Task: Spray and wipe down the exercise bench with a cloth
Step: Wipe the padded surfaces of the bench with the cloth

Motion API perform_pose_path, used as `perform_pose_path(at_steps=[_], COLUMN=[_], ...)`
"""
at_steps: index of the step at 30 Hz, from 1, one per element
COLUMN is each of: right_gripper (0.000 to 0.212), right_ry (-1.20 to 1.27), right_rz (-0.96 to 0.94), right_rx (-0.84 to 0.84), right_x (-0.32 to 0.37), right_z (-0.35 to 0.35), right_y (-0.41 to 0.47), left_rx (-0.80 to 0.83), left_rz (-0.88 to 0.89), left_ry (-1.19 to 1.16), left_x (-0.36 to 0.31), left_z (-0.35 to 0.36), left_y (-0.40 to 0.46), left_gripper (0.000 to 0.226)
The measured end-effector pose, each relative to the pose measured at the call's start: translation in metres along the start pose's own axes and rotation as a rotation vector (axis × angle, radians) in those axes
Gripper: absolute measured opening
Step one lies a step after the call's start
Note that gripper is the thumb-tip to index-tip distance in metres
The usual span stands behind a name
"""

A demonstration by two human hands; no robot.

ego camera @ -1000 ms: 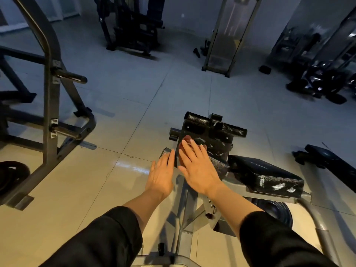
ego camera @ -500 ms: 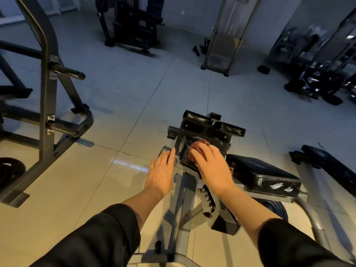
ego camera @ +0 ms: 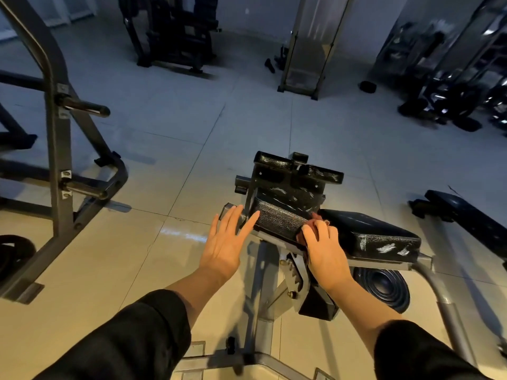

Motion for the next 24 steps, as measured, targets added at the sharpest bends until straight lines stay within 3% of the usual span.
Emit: perform_pose_path(at_steps=[3, 11, 15, 20, 24], right_gripper=[0.047, 0.049, 0.049, 0.048, 0.064], right_ry=[0.087, 0.109, 0.153, 0.124, 0.081], right_rz=[0.145, 0.18, 0.22, 0.018, -0.107], right_rx=[0.004, 0.044, -0.015, 0.084, 0.043], right_x=[-0.029, -0.013, -0.018, -0.009, -0.022], right_z=[-0.001, 0.001, -0.002, 0.008, -0.011], right_y=[-0.006, 0.001, 0.004, -0.015, -0.031], left_rx=[-0.009, -0.022, -0.034, -0.071, -0.06], left_rz=[-0.006, 0.008, 0.02, 0.066, 0.288], left_ry=[0.0, 0.011, 0.057, 0.173, 0.199], left_x=[0.0, -0.002, -0.003, -0.005, -0.064], left_z=[0.001, -0.002, -0.001, -0.002, 0.004], left_y=[0.0, -0.002, -0.001, 0.001, 0.008], left_gripper=[0.11, 0.107, 0.107, 0.118, 0.109])
Point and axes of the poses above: each hand's wrist, its own y-axis towards the middle knuckle, its own z-axis out of the palm, x = y × z, the point moved 10 cm from there along y, towards the middle knuckle, and after that the axes turned 9 degrees about z, right-handed, at the moved point
